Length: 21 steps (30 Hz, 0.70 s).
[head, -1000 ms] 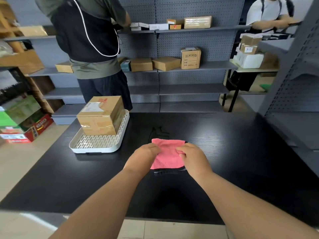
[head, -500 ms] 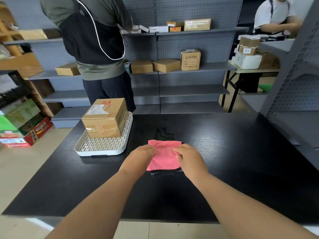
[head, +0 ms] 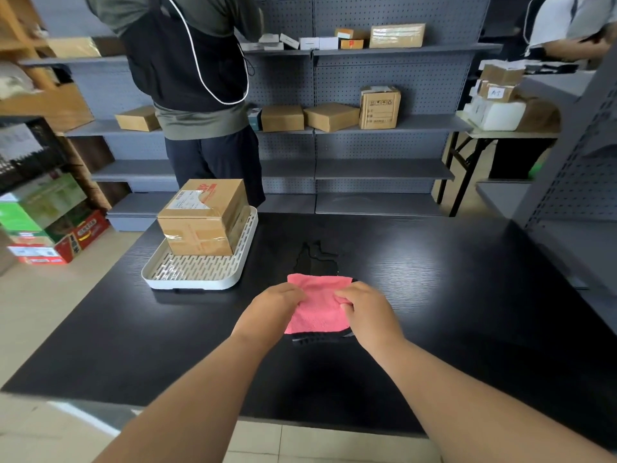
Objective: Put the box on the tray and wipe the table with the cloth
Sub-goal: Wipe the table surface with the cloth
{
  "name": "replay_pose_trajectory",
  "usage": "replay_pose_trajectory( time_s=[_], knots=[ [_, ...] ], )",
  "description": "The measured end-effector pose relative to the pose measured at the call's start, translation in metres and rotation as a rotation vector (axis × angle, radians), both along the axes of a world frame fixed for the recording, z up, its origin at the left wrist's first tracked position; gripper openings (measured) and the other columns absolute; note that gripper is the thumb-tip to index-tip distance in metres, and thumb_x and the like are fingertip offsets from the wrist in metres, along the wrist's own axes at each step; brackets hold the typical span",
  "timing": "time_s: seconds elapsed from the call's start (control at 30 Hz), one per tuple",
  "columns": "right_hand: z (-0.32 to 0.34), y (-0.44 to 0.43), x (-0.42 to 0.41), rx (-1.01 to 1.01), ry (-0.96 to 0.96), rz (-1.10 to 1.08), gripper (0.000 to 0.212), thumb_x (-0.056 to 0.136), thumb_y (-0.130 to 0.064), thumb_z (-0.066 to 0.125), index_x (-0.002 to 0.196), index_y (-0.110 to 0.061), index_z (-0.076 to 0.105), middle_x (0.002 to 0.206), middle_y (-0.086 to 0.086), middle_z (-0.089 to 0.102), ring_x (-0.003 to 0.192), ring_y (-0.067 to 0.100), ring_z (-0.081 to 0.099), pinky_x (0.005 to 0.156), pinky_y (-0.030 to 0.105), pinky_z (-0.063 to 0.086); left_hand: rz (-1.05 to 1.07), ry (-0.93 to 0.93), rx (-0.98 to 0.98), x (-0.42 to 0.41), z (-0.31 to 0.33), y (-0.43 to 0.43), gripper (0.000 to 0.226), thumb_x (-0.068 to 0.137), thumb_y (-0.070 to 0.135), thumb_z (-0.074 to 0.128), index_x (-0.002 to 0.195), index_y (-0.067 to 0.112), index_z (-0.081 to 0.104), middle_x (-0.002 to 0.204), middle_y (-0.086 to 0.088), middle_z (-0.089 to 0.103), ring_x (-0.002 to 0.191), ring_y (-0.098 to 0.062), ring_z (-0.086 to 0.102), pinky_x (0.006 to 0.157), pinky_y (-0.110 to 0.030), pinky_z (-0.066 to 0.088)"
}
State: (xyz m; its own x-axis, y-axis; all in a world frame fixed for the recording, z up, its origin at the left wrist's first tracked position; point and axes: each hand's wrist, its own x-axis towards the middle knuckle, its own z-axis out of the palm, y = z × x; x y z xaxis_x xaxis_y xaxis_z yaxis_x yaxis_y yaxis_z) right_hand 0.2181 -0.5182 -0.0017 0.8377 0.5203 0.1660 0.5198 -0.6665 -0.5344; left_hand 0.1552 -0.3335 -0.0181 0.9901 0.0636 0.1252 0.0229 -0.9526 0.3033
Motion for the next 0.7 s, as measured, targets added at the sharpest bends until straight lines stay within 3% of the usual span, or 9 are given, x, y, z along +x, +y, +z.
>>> replay_pose_trajectory(
  time_s=[0.13, 0.27, 0.37, 0.43, 0.5, 0.6, 0.7],
  knots=[
    [-0.008, 0.015, 0.014, -0.027, 0.014, 0.016, 0.023, 0.094, -0.006, 0.043, 0.088, -0.014, 0.063, 0.111, 0.002, 0.061, 0.094, 0.015, 0.053, 0.066, 0.014, 0.036, 0.008, -0.046, 0.005, 0.008, -0.008, 0.012, 0.032, 0.091, 0.030, 0.050, 0.116, 0.017, 0.064, 0.097, 0.019, 0.058, 0.101, -0.010, 0.055, 0.093, -0.028, 0.044],
    [-0.018, 0.039, 0.034, -0.039, 0.025, -0.014, 0.023, 0.092, -0.005, 0.044, 0.076, -0.017, 0.056, 0.098, -0.001, 0.057, 0.086, 0.013, 0.046, 0.064, 0.017, 0.033, 0.024, 0.007, -0.075, 0.034, -0.017, 0.036, 0.038, 0.089, 0.007, 0.055, 0.124, 0.018, 0.062, 0.124, 0.006, 0.061, 0.115, -0.013, 0.056, 0.103, -0.025, 0.043],
    [-0.027, 0.058, 0.050, -0.041, 0.063, -0.029, 0.038, 0.090, -0.002, 0.045, 0.059, -0.024, 0.044, 0.090, -0.006, 0.050, 0.083, 0.015, 0.046, 0.061, 0.019, 0.034, -0.025, 0.003, -0.060, 0.054, -0.031, 0.057, 0.043, 0.087, 0.000, 0.056, 0.126, 0.019, 0.061, 0.129, 0.003, 0.059, 0.118, -0.014, 0.056, 0.106, -0.025, 0.042],
    [-0.035, 0.070, 0.059, -0.035, 0.106, -0.045, 0.042, 0.089, -0.001, 0.046, 0.057, -0.029, 0.047, 0.092, -0.004, 0.054, 0.084, 0.016, 0.050, 0.062, 0.018, 0.040, -0.038, 0.010, -0.077, 0.068, -0.035, 0.069, 0.042, 0.088, 0.001, 0.056, 0.125, 0.019, 0.061, 0.129, 0.003, 0.060, 0.117, -0.014, 0.056, 0.106, -0.025, 0.041],
    [-0.043, 0.082, 0.070, -0.043, 0.131, -0.075, 0.031, 0.088, 0.000, 0.047, 0.065, -0.020, 0.055, 0.096, 0.000, 0.060, 0.088, 0.019, 0.054, 0.071, 0.027, 0.046, -0.036, 0.056, -0.086, 0.080, -0.042, 0.081, 0.038, 0.090, 0.006, 0.054, 0.125, 0.019, 0.061, 0.129, 0.003, 0.059, 0.118, -0.014, 0.056, 0.106, -0.025, 0.041],
    [-0.056, 0.096, 0.082, -0.029, 0.133, -0.096, 0.044, 0.082, 0.004, 0.046, 0.055, -0.028, 0.032, 0.085, -0.001, 0.053, 0.081, 0.019, 0.050, 0.067, 0.031, 0.040, -0.129, 0.061, -0.058, 0.093, -0.053, 0.096, 0.031, 0.095, 0.026, 0.047, 0.120, 0.016, 0.062, 0.126, 0.001, 0.060, 0.117, -0.017, 0.055, 0.100, -0.029, 0.043],
    [-0.062, 0.102, 0.093, -0.045, 0.130, -0.119, 0.048, 0.084, 0.003, 0.046, 0.057, -0.032, 0.029, 0.084, -0.003, 0.047, 0.079, 0.016, 0.045, 0.063, 0.024, 0.032, -0.167, 0.085, -0.071, 0.107, -0.061, 0.101, 0.031, 0.095, 0.022, 0.048, 0.121, 0.017, 0.063, 0.125, 0.002, 0.061, 0.116, -0.014, 0.056, 0.098, -0.021, 0.041]
  ],
)
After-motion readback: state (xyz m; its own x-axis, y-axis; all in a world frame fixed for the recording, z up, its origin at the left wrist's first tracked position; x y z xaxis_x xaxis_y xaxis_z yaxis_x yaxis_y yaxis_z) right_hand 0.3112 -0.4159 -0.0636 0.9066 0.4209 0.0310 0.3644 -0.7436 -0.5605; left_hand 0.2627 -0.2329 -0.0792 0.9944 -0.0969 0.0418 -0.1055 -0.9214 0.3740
